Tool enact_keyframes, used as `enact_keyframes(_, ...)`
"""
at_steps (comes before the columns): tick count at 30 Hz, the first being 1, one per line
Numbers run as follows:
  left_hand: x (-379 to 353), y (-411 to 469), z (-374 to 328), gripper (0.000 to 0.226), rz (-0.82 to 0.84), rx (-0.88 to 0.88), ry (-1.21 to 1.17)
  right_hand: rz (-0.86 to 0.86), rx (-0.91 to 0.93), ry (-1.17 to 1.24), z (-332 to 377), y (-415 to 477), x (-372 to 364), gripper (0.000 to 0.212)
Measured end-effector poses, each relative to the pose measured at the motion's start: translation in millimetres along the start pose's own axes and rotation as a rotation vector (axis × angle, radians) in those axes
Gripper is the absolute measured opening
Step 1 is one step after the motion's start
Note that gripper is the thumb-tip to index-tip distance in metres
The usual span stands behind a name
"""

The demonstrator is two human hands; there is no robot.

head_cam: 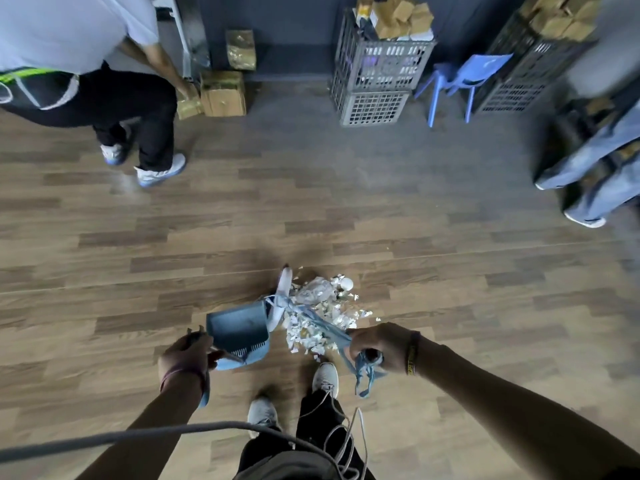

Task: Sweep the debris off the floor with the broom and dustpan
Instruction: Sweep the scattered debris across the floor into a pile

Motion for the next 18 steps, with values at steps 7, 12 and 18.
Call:
enact_keyframes(7,-48.0,3.0,-18.6,0.031,0.113,-0.002,0.095,-0.357,-0.097,0.069,-49.5,3.2,69.1,0.034)
enact_keyframes(12,-89.8,10.0,-27.3,0.038,0.151,-0.008,0.24,-0.462,-0.295,0.115,-115.3,-5.5,114.5,0.04)
enact_keyframes(18,-122.2,22.7,-40.6,0.039,0.116,0.009,0.331,-0.478,-0.466,0.208,-198.2,-12.9,159.2,0.023)
Point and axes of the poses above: each hand's wrist, its own y-axis towards the middle knuckle, its own x-axis out of the back of the hand, z = x × y, the point moved 7 cm from there along y, towards the middle knuckle, and after that the axes turned 13 degrees about z, right-handed, at the moved point
